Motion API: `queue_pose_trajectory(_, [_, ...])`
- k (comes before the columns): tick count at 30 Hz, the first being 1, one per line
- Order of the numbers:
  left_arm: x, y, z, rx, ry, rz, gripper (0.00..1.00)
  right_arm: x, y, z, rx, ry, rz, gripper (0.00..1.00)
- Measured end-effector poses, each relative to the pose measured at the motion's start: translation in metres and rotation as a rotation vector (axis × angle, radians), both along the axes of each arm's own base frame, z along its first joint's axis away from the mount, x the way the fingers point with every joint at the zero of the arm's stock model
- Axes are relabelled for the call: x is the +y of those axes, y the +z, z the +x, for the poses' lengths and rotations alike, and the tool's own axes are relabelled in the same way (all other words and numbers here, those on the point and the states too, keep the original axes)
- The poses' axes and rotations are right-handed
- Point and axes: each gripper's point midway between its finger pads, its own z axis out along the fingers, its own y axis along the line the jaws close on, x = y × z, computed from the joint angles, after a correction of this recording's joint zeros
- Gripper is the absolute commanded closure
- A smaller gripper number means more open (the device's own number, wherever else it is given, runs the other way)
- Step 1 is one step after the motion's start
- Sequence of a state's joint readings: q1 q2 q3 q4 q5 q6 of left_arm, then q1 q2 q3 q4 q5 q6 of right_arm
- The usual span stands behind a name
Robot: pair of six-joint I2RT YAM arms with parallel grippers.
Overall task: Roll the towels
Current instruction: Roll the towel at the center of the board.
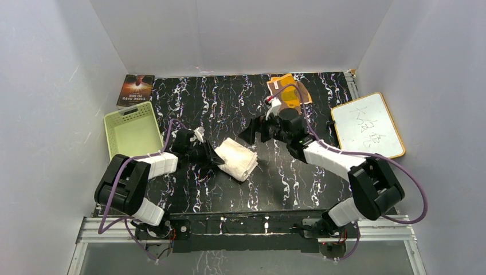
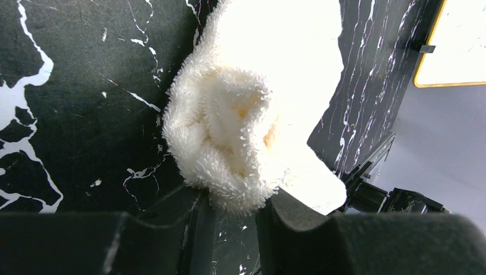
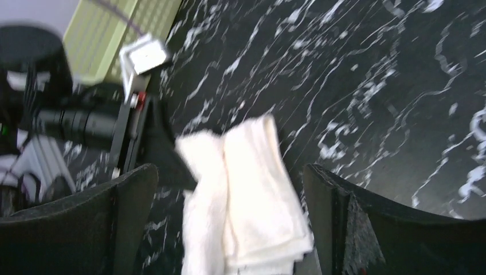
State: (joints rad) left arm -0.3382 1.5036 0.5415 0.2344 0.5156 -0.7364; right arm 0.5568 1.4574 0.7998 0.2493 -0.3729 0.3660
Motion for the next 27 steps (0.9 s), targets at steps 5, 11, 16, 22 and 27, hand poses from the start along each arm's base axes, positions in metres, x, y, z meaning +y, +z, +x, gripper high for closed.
queue_pose_trajectory(5, [0.001, -0.001, -0.001, -0.001, -0.005, 0.005, 0.73, 0.000, -0.003, 0.048, -0.029, -0.095, -0.064, 0.02])
queue_pose_trajectory(11, [0.000, -0.001, -0.001, 0.008, -0.017, 0.009, 0.70, 0.074, -0.018, -0.042, -0.289, 0.137, -0.355, 0.02])
queue_pose_trajectory(16, [0.000, -0.001, -0.002, 0.017, -0.025, 0.016, 0.68, 0.083, -0.033, -0.088, -0.427, 0.313, -0.527, 0.02])
queue_pose_trajectory(22, [0.001, -0.001, -0.004, 0.022, -0.037, 0.023, 0.67, 0.057, -0.098, -0.091, -0.417, 0.380, -0.825, 0.18])
queue_pose_trajectory(27, [0.001, -0.002, -0.006, 0.029, -0.043, 0.026, 0.66, 0.061, -0.104, -0.085, -0.425, 0.387, -0.898, 0.28])
